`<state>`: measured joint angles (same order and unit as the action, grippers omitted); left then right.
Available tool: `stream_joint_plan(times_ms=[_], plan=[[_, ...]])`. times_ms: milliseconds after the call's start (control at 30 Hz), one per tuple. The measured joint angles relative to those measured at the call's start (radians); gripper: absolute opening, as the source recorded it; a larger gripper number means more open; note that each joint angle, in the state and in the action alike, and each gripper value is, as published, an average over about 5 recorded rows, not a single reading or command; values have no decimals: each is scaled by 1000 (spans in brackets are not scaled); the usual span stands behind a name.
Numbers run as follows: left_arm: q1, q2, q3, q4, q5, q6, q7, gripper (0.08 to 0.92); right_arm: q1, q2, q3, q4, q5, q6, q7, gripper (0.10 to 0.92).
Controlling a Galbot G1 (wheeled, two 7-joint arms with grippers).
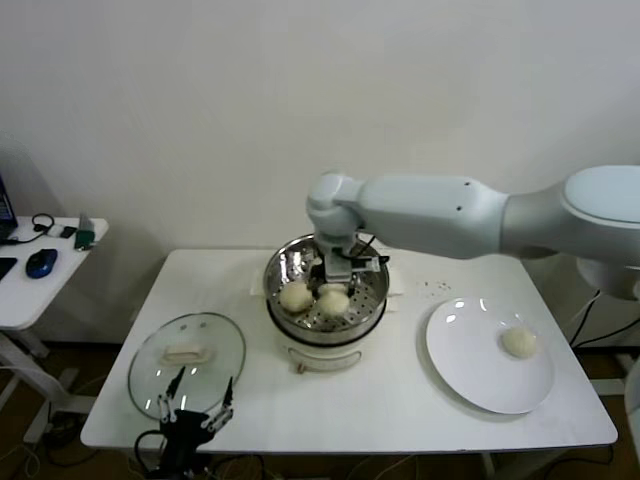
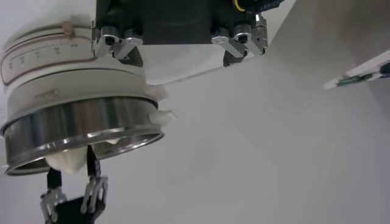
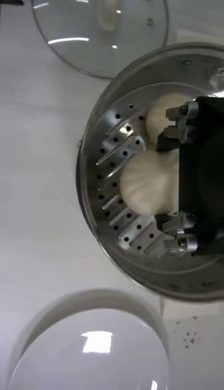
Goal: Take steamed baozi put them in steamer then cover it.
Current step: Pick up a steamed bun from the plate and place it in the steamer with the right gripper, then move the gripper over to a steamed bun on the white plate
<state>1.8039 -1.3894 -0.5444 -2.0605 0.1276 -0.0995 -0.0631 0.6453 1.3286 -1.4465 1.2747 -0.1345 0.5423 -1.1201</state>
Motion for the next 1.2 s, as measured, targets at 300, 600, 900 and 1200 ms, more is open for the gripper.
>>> stream_joint_plan(times_ms=[300, 600, 900, 1200], plan=[[-4, 5, -9, 8, -13, 1, -1, 823, -49, 36, -11, -24, -23, 23, -4, 681], [-9, 7, -9, 15, -16, 0, -1, 823, -65, 45, -11, -37, -33, 26, -15, 792], [-13, 5, -5, 19, -15, 1, -2, 823, -46, 32, 13, -33, -32, 28, -29, 823], [-14, 3, -1, 15, -13, 0, -3, 823, 45, -59, 4, -22, 66, -45, -23, 823]])
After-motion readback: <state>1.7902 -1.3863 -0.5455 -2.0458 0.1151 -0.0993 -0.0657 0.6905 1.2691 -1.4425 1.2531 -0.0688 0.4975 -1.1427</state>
